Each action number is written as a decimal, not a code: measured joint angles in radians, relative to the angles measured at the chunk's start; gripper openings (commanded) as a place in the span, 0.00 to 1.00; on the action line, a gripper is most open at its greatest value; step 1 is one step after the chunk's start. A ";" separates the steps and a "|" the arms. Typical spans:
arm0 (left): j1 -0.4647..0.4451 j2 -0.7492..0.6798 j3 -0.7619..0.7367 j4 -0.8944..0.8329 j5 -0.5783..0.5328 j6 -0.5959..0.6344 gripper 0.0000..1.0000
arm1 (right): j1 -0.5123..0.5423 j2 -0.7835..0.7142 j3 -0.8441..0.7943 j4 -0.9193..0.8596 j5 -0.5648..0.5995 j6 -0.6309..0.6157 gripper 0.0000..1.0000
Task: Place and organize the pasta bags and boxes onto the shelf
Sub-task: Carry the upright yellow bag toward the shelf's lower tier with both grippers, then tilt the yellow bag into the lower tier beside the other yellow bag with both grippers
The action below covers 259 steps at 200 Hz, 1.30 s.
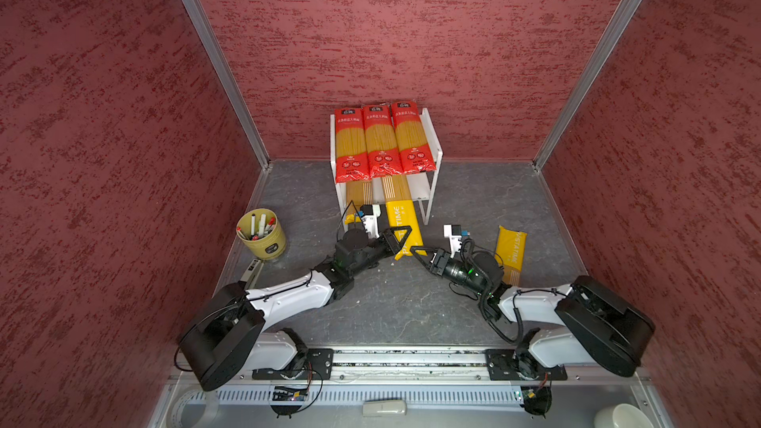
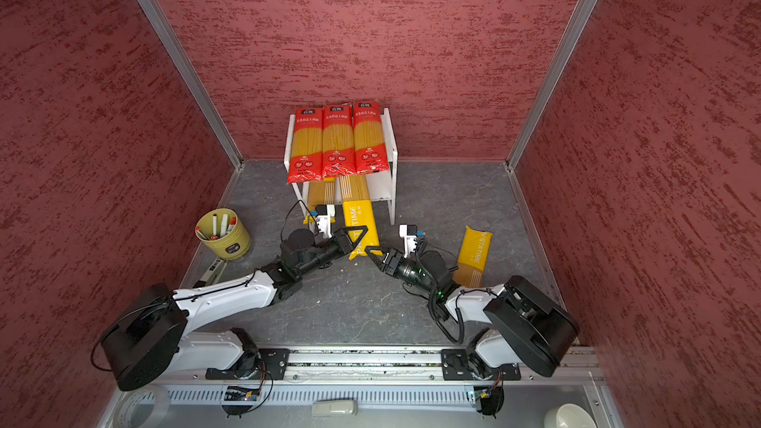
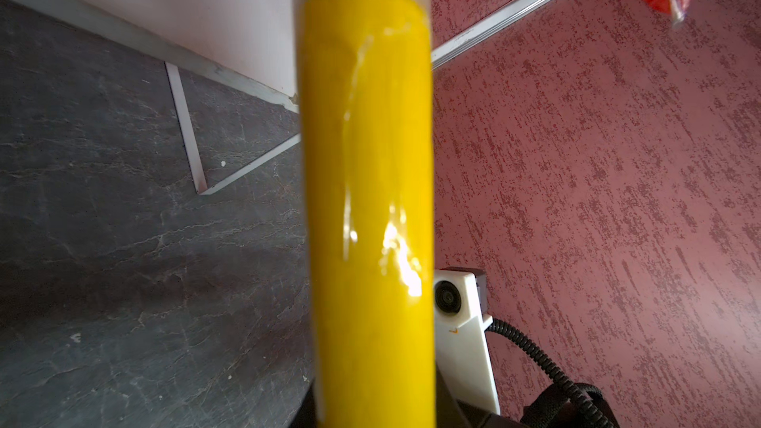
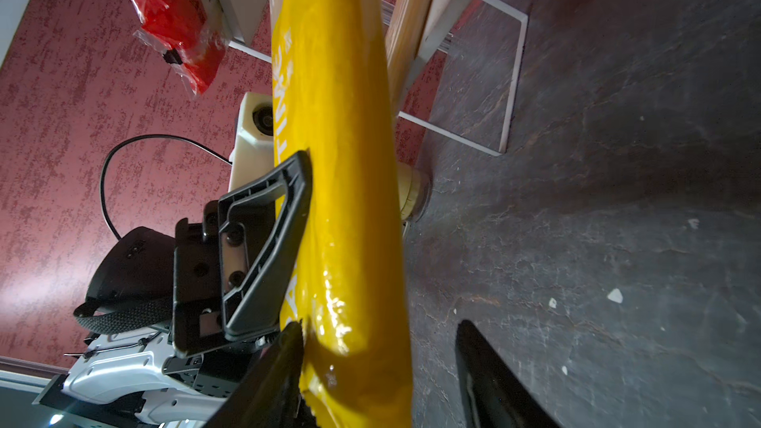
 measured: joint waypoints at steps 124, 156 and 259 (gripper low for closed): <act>0.037 0.015 0.017 0.031 0.008 -0.045 0.35 | 0.002 0.101 0.045 0.179 0.077 0.045 0.11; 0.063 0.015 0.029 0.007 0.021 -0.044 0.47 | 0.006 0.127 0.090 0.180 0.106 0.053 0.02; 0.093 -0.126 -0.002 -0.159 0.031 -0.043 0.69 | -0.022 0.156 0.220 0.010 0.141 0.023 0.00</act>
